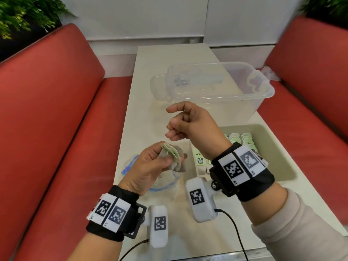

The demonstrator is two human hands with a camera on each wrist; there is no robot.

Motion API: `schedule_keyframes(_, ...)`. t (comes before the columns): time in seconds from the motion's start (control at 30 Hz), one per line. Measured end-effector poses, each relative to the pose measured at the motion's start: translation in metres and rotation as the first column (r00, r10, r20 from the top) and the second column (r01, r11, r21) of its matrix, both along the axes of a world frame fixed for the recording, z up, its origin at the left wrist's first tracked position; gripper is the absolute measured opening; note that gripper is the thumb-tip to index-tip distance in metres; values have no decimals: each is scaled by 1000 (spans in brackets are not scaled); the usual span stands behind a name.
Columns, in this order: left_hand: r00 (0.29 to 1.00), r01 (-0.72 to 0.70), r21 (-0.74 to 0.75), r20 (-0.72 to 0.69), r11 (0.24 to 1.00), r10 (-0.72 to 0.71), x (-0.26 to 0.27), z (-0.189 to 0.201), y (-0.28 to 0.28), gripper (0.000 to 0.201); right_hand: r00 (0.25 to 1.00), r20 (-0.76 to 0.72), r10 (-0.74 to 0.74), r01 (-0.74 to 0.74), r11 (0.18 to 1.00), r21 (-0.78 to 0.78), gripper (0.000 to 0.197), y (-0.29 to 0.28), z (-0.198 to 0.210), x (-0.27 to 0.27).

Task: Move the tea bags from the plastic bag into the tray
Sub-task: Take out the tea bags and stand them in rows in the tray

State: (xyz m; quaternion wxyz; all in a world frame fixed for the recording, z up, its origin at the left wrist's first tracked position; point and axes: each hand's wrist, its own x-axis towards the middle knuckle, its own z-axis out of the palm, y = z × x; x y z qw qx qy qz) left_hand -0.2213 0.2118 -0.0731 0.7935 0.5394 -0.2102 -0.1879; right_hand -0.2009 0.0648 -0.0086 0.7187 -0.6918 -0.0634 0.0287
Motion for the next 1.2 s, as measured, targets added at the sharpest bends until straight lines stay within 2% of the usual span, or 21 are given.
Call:
schedule_keyframes(0.1,988,-53,2,-146,999,53,-2,-3,-17,19,997,5,-80,80,993,-81,20,-13,-3,2)
schedule_keyframes(0.23,964,-174,158,-176,972,201,3,-5,-36,15,971,120,-207,235,916,-324,3,-34,-8,-1)
schedule_keyframes(0.33,951,-233,260,-140,937,276,8,-7,-46,17,974,139,-180,224,868,-444,17,-49,-10,-6)
schedule_keyframes(0.47,962,-234,301,-63,924,264,9,-6,-59,10,976,120,-180,215,755,-620,31,-66,-13,-5)
schedule_keyframes(0.6,974,-211,349,-1,913,225,12,-5,-72,10,992,20,-124,105,732,-673,27,-83,-12,0)
schedule_keyframes(0.7,981,-184,370,12,911,193,14,-3,-83,11,996,-14,-89,58,750,-659,18,-97,-11,3)
schedule_keyframes(0.9,986,-163,394,20,905,168,17,-8,-100,28,993,35,-109,108,793,-599,4,-123,-15,9)
schedule_keyframes(1.03,961,-263,403,27,876,276,19,-17,-107,13,993,53,-107,118,844,-524,4,-140,-10,11)
schedule_keyframes(1.13,929,-343,380,3,859,369,23,-22,-109,11,997,42,-58,72,796,-601,4,-158,-3,20)
schedule_keyframes(1.2,924,-355,364,-5,861,383,24,-22,-110,12,1000,-9,25,-24,682,-731,9,-166,-3,29)
